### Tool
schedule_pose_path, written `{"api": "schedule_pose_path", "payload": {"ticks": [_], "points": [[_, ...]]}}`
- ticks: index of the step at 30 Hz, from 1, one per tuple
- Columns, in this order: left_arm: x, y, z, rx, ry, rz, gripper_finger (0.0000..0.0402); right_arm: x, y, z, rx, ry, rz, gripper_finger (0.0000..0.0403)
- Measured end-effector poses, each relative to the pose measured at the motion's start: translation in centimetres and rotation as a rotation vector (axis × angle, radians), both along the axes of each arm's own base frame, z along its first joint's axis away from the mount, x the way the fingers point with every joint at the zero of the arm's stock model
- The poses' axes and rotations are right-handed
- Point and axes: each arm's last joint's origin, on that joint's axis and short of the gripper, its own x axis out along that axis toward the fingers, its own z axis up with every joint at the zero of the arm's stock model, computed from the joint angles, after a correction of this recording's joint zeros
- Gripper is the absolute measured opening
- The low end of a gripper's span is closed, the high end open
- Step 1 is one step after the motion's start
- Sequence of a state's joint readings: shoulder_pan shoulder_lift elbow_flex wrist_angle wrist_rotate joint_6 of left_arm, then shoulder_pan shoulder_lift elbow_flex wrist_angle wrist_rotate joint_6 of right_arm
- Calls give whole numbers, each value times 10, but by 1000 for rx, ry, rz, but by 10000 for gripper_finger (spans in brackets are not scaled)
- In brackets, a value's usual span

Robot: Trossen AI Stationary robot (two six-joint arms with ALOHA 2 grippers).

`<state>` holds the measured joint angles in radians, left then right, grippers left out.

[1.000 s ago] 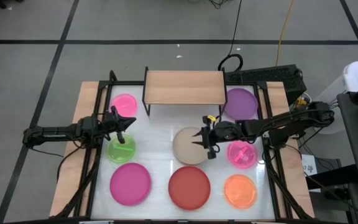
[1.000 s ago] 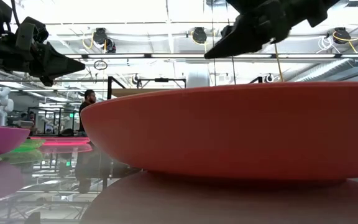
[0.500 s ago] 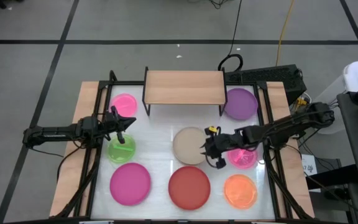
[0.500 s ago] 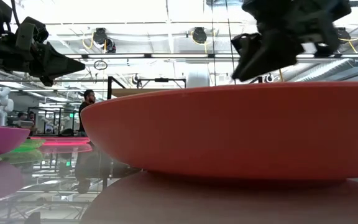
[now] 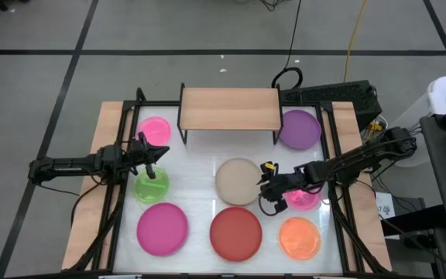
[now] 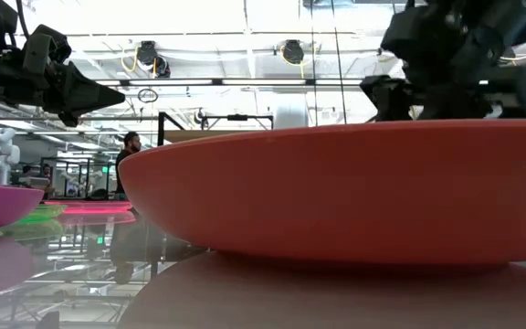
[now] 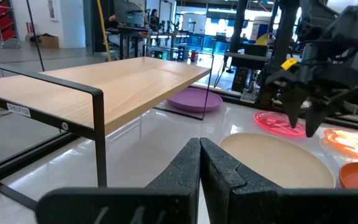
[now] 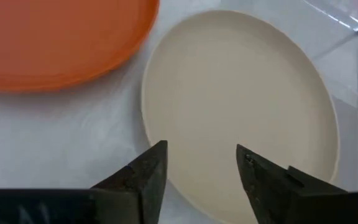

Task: Place and stack plates onto a shelf
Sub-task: Put the gray plate on the shelf

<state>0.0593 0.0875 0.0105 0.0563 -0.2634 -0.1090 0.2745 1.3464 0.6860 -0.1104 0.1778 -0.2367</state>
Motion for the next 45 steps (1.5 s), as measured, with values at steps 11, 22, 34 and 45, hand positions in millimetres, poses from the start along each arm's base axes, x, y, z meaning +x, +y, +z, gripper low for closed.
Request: {"api": "schedule_pose_path", "payload": {"ticks": [11, 22, 34, 45], "points": [[0, 0, 0, 0, 0, 0, 12, -16, -4, -26, 19, 19, -31, 194], [0, 0, 0, 0, 0, 0, 12, -8, -3, -39, -62, 22, -22, 194], [0, 0, 0, 0, 0, -1, 12, 1, -1, -57, -84, 22, -30, 146], [0, 0, 0, 0, 0, 0, 12, 3, -4, -56, -120, 12, -36, 10]]}}
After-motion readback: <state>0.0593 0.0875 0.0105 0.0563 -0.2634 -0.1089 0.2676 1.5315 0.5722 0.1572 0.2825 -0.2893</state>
